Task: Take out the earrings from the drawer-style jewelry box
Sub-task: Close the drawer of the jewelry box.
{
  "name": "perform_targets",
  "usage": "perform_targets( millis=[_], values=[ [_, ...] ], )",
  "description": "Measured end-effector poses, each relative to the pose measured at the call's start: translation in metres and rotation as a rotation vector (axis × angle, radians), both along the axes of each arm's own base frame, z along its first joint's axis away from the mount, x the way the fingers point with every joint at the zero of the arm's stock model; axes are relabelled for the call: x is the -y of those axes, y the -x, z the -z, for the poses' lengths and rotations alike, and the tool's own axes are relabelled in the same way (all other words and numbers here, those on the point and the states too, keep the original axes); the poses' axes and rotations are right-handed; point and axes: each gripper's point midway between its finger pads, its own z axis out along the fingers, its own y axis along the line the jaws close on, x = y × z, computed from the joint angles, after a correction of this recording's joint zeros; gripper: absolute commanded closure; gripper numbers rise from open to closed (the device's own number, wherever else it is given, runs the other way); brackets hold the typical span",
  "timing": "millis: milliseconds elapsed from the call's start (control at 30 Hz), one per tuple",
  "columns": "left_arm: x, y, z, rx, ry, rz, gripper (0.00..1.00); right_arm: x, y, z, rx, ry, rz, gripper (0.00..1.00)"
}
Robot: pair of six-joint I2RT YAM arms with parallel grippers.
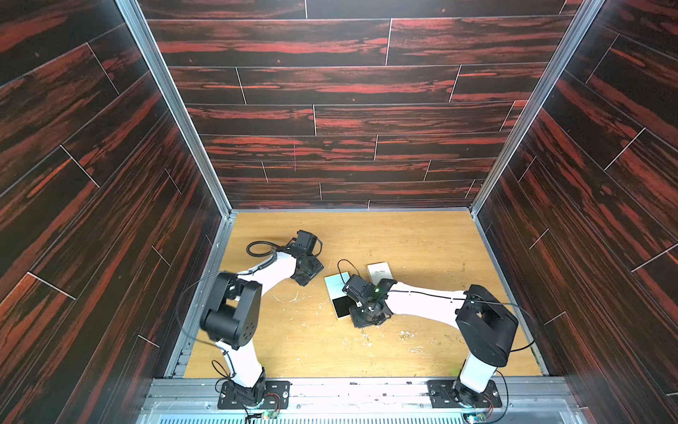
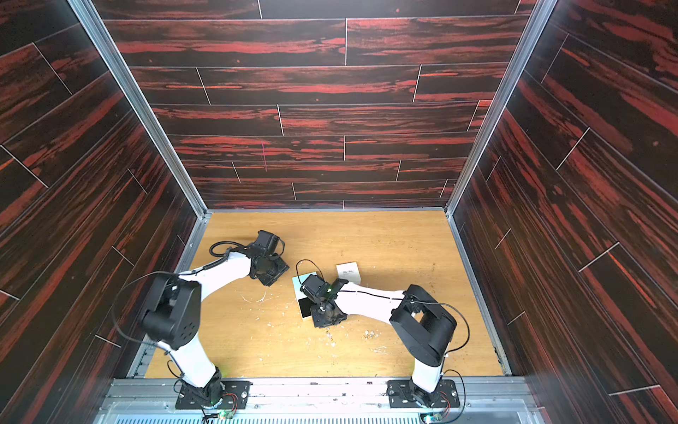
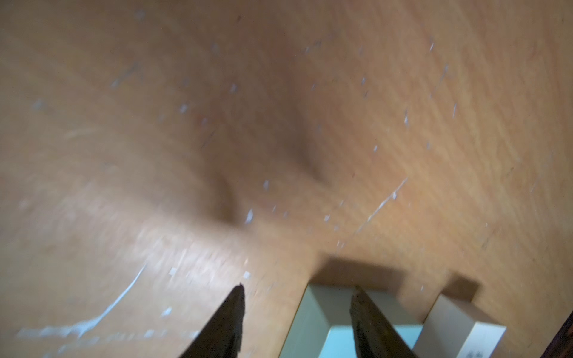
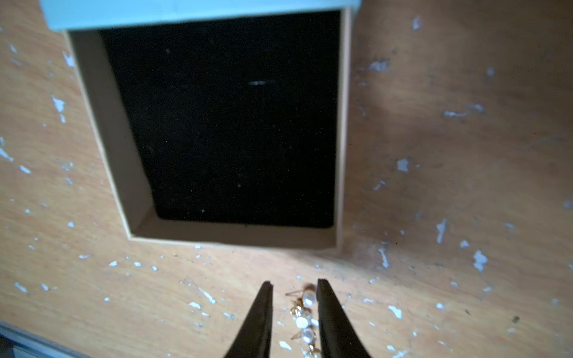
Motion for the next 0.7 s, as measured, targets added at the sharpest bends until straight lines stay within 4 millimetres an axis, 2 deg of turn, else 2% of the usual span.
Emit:
perform_targets(
  millis=[100,200,567,700],
  values=[
    [0.01,-0.018,0.007,-0.001,0.019,0.033,0.5,-0.003,-0.001,0.003,-0.006,-0.003,-0.003,0.72],
    [0.02,-0.025,0.014,-0.006,0.036,0.07,0.53,-0.008,-0.003,0.005,-0.007,-0.008,-0.007,0.73],
    [0.042,-0.007,0.029,-0.045,0.105,0.159,0.59,-0.02,-0.011,0.009,0.018,-0.032,-0.021,0.74],
    [0.046,-0.007,0.029,-0.035,0.121,0.17,0.6,-0.025,-0.016,0.008,0.036,-0.055,-0.019,0.74]
  ],
)
